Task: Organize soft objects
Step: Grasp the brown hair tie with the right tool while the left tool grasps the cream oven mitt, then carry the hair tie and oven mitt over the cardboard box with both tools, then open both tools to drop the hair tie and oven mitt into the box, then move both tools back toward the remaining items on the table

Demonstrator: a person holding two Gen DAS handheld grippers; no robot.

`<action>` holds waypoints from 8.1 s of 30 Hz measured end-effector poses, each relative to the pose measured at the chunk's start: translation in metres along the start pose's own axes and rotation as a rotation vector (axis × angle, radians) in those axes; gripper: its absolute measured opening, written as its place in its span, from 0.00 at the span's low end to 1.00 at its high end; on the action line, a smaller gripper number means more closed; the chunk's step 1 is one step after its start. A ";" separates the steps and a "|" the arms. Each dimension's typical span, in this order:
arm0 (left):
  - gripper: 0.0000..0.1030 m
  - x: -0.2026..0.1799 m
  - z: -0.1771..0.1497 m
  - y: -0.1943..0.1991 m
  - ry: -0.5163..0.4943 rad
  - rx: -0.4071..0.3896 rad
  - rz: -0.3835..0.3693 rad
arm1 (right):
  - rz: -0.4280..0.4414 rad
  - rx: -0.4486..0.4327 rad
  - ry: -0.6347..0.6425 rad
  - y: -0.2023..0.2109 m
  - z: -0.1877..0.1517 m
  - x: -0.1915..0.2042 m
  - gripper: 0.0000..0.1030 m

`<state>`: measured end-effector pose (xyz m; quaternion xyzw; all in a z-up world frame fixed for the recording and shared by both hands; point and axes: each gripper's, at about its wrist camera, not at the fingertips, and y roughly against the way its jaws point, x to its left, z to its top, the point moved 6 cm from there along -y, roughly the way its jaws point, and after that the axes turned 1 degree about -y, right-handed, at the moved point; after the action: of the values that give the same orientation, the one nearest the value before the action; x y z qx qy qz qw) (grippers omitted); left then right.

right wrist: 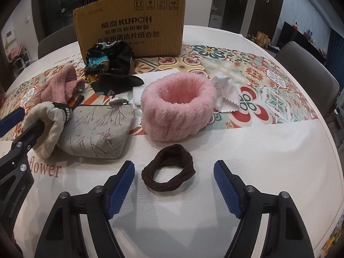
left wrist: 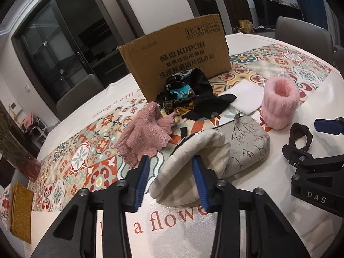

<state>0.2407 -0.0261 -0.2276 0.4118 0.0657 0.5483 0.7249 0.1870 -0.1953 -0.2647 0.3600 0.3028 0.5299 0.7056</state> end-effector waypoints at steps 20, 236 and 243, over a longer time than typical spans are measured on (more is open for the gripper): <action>0.11 0.001 -0.005 -0.006 0.155 0.111 -0.154 | 0.112 0.061 0.032 0.004 -0.001 0.015 0.13; 0.83 -0.042 0.019 -0.010 0.358 0.313 -0.214 | 0.307 0.193 0.119 -0.027 0.063 -0.033 0.70; 0.84 -0.050 0.014 -0.027 0.344 0.349 -0.246 | 0.317 0.218 0.119 -0.042 0.063 -0.031 0.70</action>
<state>0.2491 -0.0778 -0.2542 0.4202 0.3312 0.4983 0.6822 0.2522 -0.2446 -0.2627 0.4457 0.3390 0.6187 0.5510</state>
